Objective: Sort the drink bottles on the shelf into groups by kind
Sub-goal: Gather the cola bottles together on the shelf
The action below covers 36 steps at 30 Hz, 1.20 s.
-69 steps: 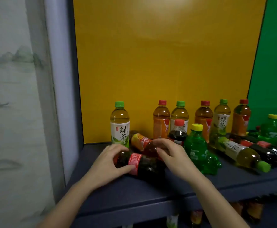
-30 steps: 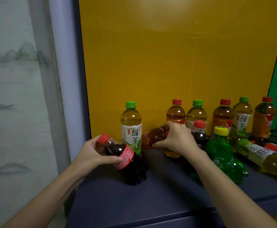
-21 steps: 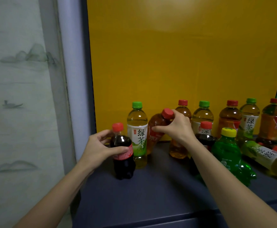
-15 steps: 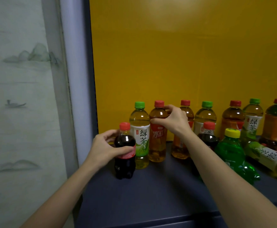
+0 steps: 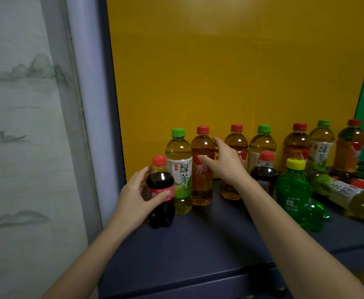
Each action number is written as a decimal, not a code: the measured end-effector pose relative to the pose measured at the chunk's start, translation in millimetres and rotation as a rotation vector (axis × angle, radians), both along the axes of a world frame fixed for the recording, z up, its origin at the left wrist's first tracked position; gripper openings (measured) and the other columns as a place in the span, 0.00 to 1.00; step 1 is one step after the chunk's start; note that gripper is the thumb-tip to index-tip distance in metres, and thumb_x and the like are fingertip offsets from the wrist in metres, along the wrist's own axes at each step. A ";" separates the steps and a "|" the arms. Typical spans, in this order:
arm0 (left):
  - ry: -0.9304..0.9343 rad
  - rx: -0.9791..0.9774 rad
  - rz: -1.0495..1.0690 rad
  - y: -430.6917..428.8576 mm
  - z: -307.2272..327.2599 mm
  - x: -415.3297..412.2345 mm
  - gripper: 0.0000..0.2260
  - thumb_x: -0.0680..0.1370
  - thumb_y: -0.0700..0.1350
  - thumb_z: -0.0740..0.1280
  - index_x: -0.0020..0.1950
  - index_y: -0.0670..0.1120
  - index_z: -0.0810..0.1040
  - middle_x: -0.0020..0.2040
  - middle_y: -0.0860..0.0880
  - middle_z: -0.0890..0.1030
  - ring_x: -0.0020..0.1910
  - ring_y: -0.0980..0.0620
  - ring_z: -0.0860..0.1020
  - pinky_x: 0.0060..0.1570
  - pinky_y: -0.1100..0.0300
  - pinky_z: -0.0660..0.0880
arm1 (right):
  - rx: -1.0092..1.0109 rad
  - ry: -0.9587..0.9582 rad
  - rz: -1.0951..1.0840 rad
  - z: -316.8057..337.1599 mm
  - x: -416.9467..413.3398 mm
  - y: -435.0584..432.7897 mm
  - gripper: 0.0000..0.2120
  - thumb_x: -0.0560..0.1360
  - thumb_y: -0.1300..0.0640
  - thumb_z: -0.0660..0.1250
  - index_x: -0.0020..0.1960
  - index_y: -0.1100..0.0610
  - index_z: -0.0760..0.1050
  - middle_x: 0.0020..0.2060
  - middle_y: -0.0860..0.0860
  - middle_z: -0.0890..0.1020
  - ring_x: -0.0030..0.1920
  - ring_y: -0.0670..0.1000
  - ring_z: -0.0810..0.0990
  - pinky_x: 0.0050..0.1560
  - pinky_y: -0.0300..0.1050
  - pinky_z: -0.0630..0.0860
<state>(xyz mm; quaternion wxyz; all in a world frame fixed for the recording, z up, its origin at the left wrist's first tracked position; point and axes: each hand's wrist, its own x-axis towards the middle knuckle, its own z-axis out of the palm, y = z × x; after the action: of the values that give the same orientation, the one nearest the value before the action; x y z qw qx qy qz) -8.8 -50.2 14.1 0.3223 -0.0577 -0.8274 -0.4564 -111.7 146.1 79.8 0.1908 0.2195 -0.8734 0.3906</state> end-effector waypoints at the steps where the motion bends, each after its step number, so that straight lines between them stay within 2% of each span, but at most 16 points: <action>1: 0.030 -0.049 0.068 0.3 -1.1 3.4 0.36 0.65 0.59 0.74 0.70 0.49 0.67 0.64 0.54 0.71 0.63 0.56 0.71 0.63 0.59 0.69 | 0.017 0.021 -0.007 -0.2 8.2 3.9 0.34 0.74 0.48 0.66 0.74 0.58 0.56 0.70 0.55 0.67 0.70 0.55 0.65 0.68 0.53 0.66; 2: 0.087 -0.090 0.120 1.4 -1.3 8.6 0.35 0.67 0.59 0.73 0.69 0.48 0.67 0.64 0.54 0.70 0.63 0.55 0.70 0.63 0.58 0.68 | 0.026 0.054 -0.012 -0.6 18.0 9.0 0.33 0.74 0.49 0.66 0.73 0.58 0.57 0.70 0.54 0.67 0.69 0.54 0.66 0.67 0.52 0.66; 4: 0.255 -0.147 0.150 7.6 1.1 22.9 0.25 0.69 0.57 0.68 0.63 0.49 0.71 0.59 0.54 0.72 0.60 0.55 0.72 0.61 0.61 0.69 | 0.024 0.133 0.003 -1.1 40.9 22.1 0.26 0.75 0.51 0.65 0.70 0.56 0.64 0.65 0.52 0.73 0.65 0.50 0.71 0.64 0.49 0.70; 7: 0.389 -0.192 0.099 27.9 5.8 43.4 0.11 0.71 0.53 0.64 0.50 0.51 0.75 0.48 0.59 0.76 0.48 0.58 0.76 0.50 0.67 0.73 | -0.010 0.198 0.046 -2.8 74.0 49.5 0.15 0.75 0.53 0.65 0.61 0.52 0.74 0.49 0.41 0.79 0.50 0.40 0.77 0.52 0.36 0.76; 9: 0.350 -0.174 0.021 47.3 6.2 51.0 0.07 0.71 0.54 0.65 0.45 0.52 0.77 0.42 0.58 0.78 0.40 0.59 0.77 0.41 0.69 0.73 | -0.009 0.204 0.034 -4.9 91.3 72.6 0.10 0.75 0.53 0.65 0.57 0.49 0.75 0.44 0.37 0.77 0.47 0.36 0.76 0.47 0.28 0.74; 11: 0.292 -0.192 -0.049 69.0 5.6 52.2 0.06 0.70 0.55 0.65 0.43 0.55 0.77 0.40 0.58 0.79 0.36 0.58 0.77 0.36 0.69 0.73 | -0.022 0.187 0.006 -7.0 104.0 98.3 0.08 0.75 0.53 0.65 0.54 0.47 0.75 0.44 0.38 0.78 0.47 0.35 0.76 0.47 0.27 0.73; 18: 0.178 -0.223 -0.270 159.8 -11.2 29.9 0.06 0.71 0.56 0.64 0.40 0.56 0.77 0.39 0.58 0.79 0.38 0.58 0.78 0.35 0.65 0.74 | -0.068 0.146 -0.169 -25.0 94.0 202.5 0.06 0.74 0.57 0.66 0.50 0.49 0.78 0.42 0.40 0.80 0.45 0.36 0.77 0.42 0.25 0.71; 21: 0.153 -0.205 -0.314 205.8 -21.5 17.0 0.07 0.70 0.57 0.64 0.42 0.56 0.77 0.41 0.58 0.79 0.40 0.57 0.79 0.36 0.62 0.76 | -0.030 0.135 -0.247 -33.7 70.9 247.2 0.06 0.74 0.57 0.67 0.51 0.50 0.78 0.42 0.42 0.81 0.43 0.38 0.77 0.42 0.26 0.72; 26: 0.143 -0.200 -0.263 277.9 -36.3 -6.6 0.08 0.70 0.58 0.64 0.44 0.56 0.76 0.43 0.58 0.78 0.42 0.57 0.78 0.39 0.60 0.77 | 0.032 0.125 -0.250 -39.2 24.4 309.1 0.07 0.74 0.56 0.67 0.51 0.51 0.79 0.42 0.43 0.81 0.44 0.40 0.78 0.47 0.40 0.76; 28: 0.149 -0.217 -0.175 301.8 -38.9 -17.8 0.08 0.71 0.58 0.63 0.45 0.56 0.76 0.43 0.59 0.77 0.45 0.59 0.77 0.43 0.64 0.75 | 0.065 0.102 -0.204 -37.3 6.2 328.4 0.08 0.74 0.56 0.67 0.53 0.52 0.78 0.43 0.43 0.81 0.46 0.42 0.78 0.49 0.42 0.76; 32: 0.133 -0.273 0.034 342.3 -38.4 -37.1 0.15 0.72 0.60 0.58 0.50 0.54 0.76 0.46 0.63 0.74 0.50 0.63 0.71 0.51 0.73 0.66 | 0.146 0.060 -0.099 -34.3 -27.1 355.6 0.10 0.74 0.55 0.67 0.55 0.54 0.77 0.44 0.45 0.80 0.45 0.43 0.77 0.43 0.33 0.72; 33: 0.124 -0.289 0.093 350.2 -37.1 -41.5 0.16 0.72 0.59 0.57 0.51 0.53 0.75 0.47 0.63 0.73 0.51 0.63 0.70 0.51 0.74 0.64 | 0.166 0.042 -0.075 -34.6 -35.5 358.8 0.11 0.74 0.54 0.67 0.56 0.54 0.77 0.44 0.45 0.80 0.45 0.44 0.78 0.43 0.34 0.73; 36: 0.132 -0.372 0.285 364.8 -30.2 -55.3 0.15 0.74 0.56 0.59 0.54 0.48 0.75 0.50 0.57 0.75 0.52 0.60 0.69 0.52 0.71 0.61 | 0.261 -0.029 -0.041 -35.9 -59.7 360.4 0.17 0.74 0.48 0.66 0.59 0.55 0.75 0.51 0.49 0.81 0.50 0.49 0.79 0.51 0.46 0.76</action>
<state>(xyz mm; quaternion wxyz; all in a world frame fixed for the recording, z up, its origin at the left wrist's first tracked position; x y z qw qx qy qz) -64.1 314.6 -16.1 0.4205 -0.0282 -0.8742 -0.2410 -171.4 506.5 43.9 0.1561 0.2190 -0.9237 0.2729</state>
